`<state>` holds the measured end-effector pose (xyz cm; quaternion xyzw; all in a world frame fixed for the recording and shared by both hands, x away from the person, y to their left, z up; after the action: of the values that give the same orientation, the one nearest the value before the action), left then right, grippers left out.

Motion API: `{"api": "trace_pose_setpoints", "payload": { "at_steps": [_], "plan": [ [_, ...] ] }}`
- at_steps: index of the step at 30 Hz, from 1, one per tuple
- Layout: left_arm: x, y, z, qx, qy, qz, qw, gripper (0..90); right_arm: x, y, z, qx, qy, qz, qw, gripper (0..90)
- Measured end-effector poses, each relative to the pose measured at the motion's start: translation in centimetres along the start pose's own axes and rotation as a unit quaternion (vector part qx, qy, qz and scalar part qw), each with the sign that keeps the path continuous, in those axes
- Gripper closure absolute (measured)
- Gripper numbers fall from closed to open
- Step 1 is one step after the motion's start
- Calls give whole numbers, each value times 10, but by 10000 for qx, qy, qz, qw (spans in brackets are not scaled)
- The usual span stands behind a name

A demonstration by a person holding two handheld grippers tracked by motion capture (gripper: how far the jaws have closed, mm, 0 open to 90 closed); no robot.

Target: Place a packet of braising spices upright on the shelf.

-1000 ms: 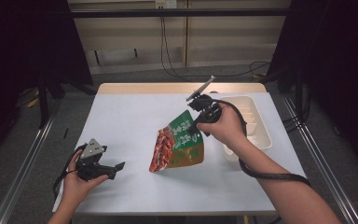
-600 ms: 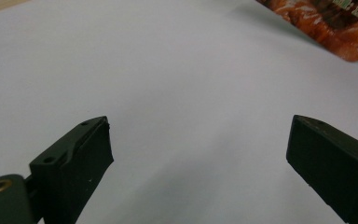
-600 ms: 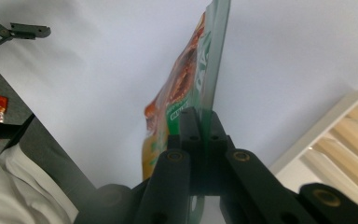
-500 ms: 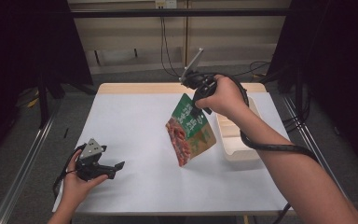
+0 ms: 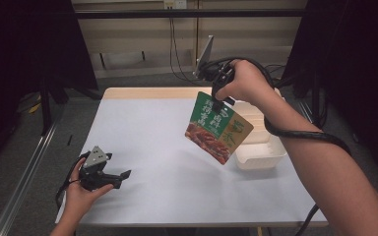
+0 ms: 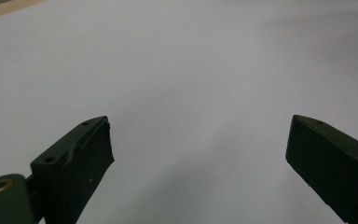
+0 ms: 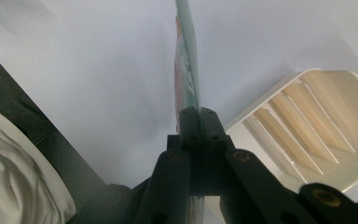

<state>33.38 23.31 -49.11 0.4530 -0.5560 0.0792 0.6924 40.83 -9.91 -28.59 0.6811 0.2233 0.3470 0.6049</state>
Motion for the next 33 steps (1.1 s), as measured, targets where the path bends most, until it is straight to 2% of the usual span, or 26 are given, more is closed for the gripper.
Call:
{"api": "trace_pose_setpoints", "payload": {
  "at_steps": [8,12,16,21,26,30,33],
  "plan": [
    [-1,0,0,75,-27,-53,10000,70,0,15,5,25,210,46,9998,900],
    [-1,0,1,50,-11,-32,10000,70,-1,22,9,39,286,-12,9996,900],
    [-1,1,1,21,13,12,10000,72,-2,27,15,96,336,24,9994,900],
    [-1,0,1,26,-32,-5,10000,73,-4,31,21,56,458,80,9989,900],
    [-1,0,1,20,-43,0,10000,73,-2,37,23,22,425,97,9990,900],
    [-1,1,1,-2,-38,-2,10000,73,-1,41,26,-16,508,94,9987,900],
    [0,1,0,63,-23,47,10000,72,-1,45,26,-46,491,89,9987,900]
  ]
}}
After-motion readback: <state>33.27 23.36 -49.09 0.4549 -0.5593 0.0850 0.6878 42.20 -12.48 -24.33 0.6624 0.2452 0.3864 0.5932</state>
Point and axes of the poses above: each handheld gripper's, and its own axes: y roughly backward along the jaws, x roughly out of its top, z roughly to its right, the point moved 6 cm from there along -y, roughly forward along the jaws, and after that the axes turned 5 degrees about z, right-handed, at the moved point
